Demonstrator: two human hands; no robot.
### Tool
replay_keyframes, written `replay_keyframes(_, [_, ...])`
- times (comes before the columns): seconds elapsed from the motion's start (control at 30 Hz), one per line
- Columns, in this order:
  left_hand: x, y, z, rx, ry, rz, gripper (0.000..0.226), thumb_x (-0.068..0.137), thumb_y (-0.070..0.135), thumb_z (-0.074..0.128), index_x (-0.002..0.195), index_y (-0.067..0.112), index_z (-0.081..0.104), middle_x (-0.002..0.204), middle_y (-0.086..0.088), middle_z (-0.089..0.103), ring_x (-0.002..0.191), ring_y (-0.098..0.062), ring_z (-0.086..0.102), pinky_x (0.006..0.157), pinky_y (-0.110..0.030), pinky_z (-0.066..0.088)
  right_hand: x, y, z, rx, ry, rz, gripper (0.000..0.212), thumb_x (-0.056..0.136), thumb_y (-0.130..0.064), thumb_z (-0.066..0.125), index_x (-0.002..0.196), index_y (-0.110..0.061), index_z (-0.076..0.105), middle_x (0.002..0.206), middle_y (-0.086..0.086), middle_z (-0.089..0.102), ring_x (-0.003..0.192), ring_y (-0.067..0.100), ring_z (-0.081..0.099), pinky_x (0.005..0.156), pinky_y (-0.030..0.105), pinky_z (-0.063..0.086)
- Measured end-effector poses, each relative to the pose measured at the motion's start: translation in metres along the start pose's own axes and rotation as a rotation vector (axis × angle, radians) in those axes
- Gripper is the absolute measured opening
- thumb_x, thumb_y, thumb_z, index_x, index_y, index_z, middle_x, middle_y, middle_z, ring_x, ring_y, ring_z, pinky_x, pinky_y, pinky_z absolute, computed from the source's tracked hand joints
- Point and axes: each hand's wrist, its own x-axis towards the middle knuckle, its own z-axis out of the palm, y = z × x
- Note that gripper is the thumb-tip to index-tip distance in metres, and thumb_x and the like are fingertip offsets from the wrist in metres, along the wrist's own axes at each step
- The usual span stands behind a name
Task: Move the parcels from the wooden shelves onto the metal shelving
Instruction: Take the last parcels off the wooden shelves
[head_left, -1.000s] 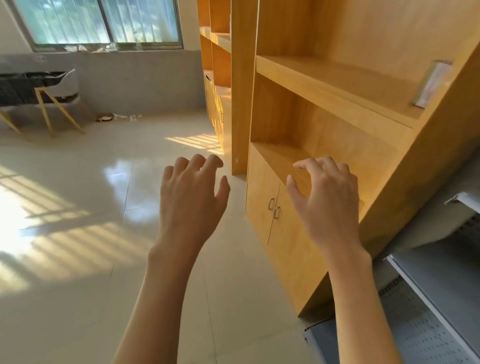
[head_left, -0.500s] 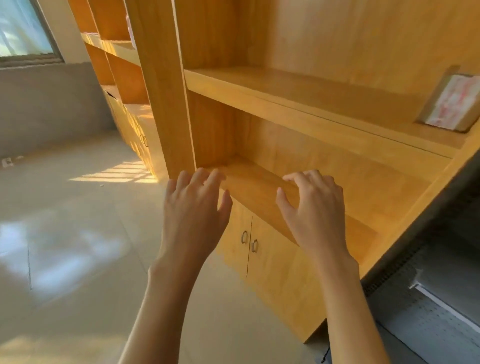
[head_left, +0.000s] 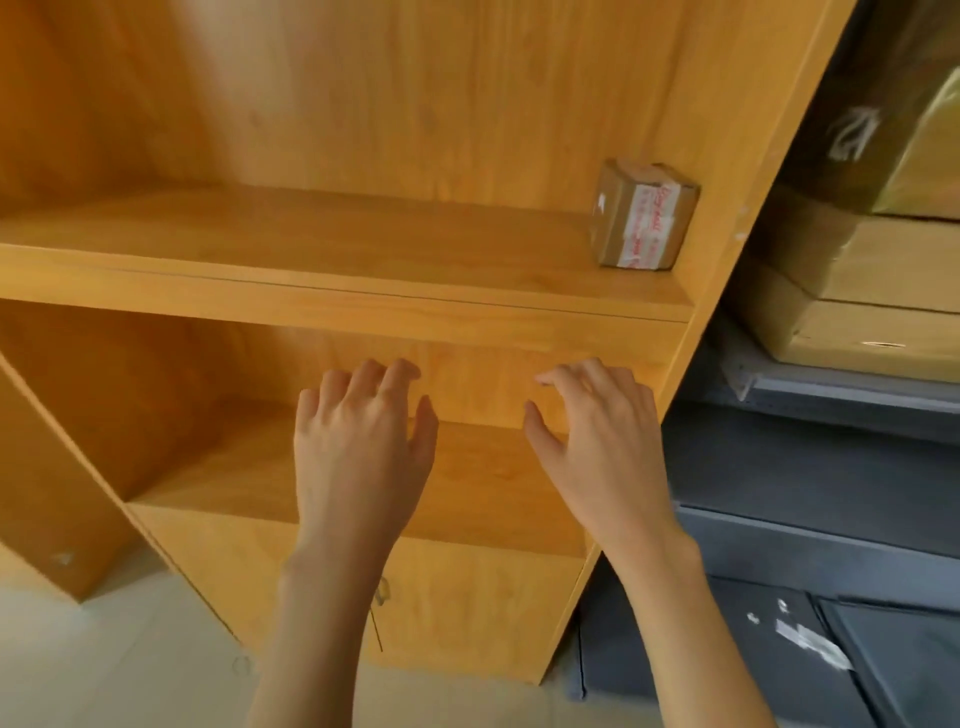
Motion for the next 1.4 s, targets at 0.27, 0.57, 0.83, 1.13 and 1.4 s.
replay_keyframes(0.27, [0.086,-0.003,0.034,-0.036,0.056,0.148,0.021,0.084,0.024,0.057,0.097,0.011,0.067,0.088,-0.007,0.069,0.08,-0.034,0.061,0.068,-0.041,0.048,0.068,0.018,0.027,-0.026,0.128,0.075,0.021,0.085,-0.023,0.069,0.102,-0.011,0.069,0.096,0.005,0.064,0.091,0.03,0.059,0.079,0.042,0.044])
replay_keyframes(0.57, [0.16,-0.013,0.074,-0.069,0.126,0.228,0.017,0.084,0.022,0.065,0.096,0.01,0.067,0.084,-0.007,0.068,0.077,-0.033,0.06,0.066,-0.04,0.045,0.178,0.042,0.032,-0.152,0.278,0.09,0.044,0.091,-0.031,0.059,0.13,-0.012,0.053,0.113,0.013,0.062,0.106,0.034,0.055,0.09,0.045,0.042])
replay_keyframes(0.83, [0.202,-0.011,0.106,-0.199,0.091,0.315,0.017,0.083,0.021,0.065,0.094,0.009,0.068,0.083,-0.007,0.069,0.075,-0.034,0.061,0.065,-0.04,0.046,0.249,0.086,0.03,-0.52,-0.103,0.404,0.072,0.092,-0.058,0.042,0.144,-0.009,0.033,0.14,0.021,0.039,0.126,0.039,0.033,0.102,0.047,0.027])
replay_keyframes(1.13, [0.219,-0.015,0.123,-0.261,0.072,0.374,0.017,0.077,0.019,0.073,0.09,0.01,0.069,0.078,-0.007,0.068,0.07,-0.032,0.061,0.062,-0.038,0.046,0.256,0.087,0.042,-0.527,-0.299,0.519,0.073,0.089,-0.066,0.04,0.147,-0.022,0.033,0.145,0.017,0.04,0.133,0.036,0.029,0.109,0.042,0.021])
replay_keyframes(1.4, [0.222,-0.016,0.13,-0.324,0.048,0.384,0.018,0.077,0.022,0.072,0.091,0.012,0.068,0.08,-0.004,0.068,0.071,-0.031,0.061,0.062,-0.037,0.046,0.253,0.082,0.041,-0.506,-0.324,0.522,0.065,0.092,-0.058,0.041,0.15,-0.033,0.025,0.148,0.01,0.036,0.133,0.043,0.024,0.107,0.056,0.021])
